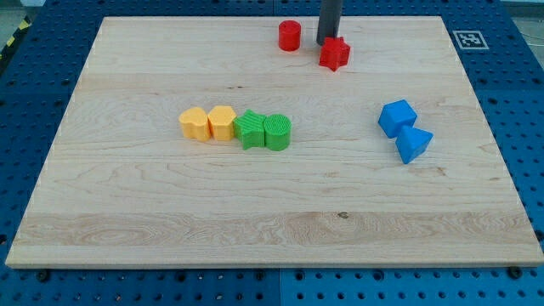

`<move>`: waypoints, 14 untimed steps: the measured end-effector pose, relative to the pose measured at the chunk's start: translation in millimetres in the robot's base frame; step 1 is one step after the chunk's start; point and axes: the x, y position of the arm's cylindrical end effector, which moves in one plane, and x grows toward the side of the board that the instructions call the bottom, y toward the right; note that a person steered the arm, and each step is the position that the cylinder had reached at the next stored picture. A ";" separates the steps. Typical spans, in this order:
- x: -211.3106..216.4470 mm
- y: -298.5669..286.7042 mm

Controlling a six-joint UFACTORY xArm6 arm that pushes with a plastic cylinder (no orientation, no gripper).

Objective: Slowly slide the red star downwards

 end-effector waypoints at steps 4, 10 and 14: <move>17.8 4.5; 38.6 3.8; 57.1 10.4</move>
